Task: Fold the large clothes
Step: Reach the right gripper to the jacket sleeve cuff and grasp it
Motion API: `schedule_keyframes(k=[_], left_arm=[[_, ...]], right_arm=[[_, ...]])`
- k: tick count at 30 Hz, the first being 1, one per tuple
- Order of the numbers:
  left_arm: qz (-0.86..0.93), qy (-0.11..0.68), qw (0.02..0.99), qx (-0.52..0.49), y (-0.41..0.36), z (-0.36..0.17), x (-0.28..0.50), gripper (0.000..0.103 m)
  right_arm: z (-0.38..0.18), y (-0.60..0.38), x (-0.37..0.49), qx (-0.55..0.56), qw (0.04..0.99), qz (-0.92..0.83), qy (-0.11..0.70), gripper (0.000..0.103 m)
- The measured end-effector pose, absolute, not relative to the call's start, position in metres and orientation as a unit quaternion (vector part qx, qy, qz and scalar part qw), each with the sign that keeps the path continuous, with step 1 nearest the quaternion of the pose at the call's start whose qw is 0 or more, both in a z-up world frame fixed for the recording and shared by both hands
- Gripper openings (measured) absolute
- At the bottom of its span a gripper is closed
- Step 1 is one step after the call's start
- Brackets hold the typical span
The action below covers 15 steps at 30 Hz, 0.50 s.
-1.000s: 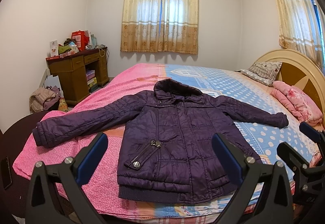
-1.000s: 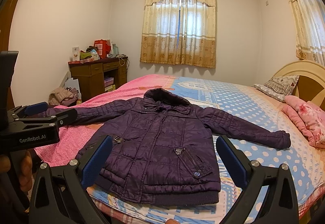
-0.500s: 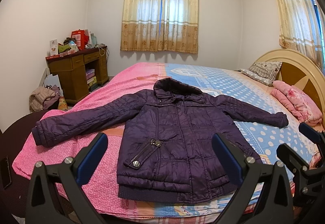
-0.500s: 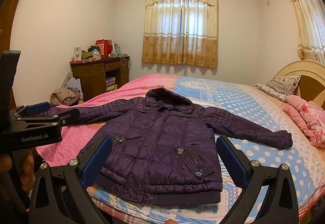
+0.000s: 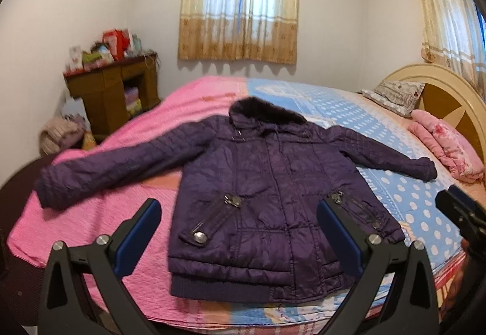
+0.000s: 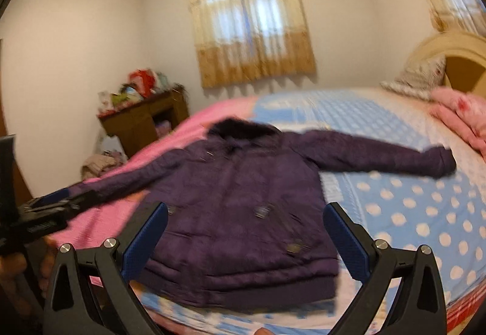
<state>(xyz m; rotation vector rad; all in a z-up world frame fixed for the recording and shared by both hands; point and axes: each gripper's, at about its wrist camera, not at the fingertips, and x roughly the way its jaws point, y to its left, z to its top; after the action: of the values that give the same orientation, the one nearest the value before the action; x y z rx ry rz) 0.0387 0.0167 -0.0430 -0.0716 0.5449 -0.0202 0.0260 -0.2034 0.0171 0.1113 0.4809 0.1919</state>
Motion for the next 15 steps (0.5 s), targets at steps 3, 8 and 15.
schedule_keyframes(k=[3, 8, 15], left_arm=[[-0.013, 0.283, 0.959, -0.025, 0.012, -0.056, 0.058, 0.103], [-0.022, 0.303, 0.953, -0.006, -0.003, -0.071, 0.097, 0.103], [-0.025, 0.312, 0.949, 0.015, -0.021, -0.080, 0.153, 0.103]], right_arm=[[-0.005, -0.239, 0.047, 0.074, 0.959, 0.062, 0.266, 0.102], [-0.033, -0.328, 0.083, 0.145, 0.945, -0.026, 0.292, 0.102], [-0.054, -0.461, 0.123, 0.286, 0.908, -0.106, 0.288, 0.102]])
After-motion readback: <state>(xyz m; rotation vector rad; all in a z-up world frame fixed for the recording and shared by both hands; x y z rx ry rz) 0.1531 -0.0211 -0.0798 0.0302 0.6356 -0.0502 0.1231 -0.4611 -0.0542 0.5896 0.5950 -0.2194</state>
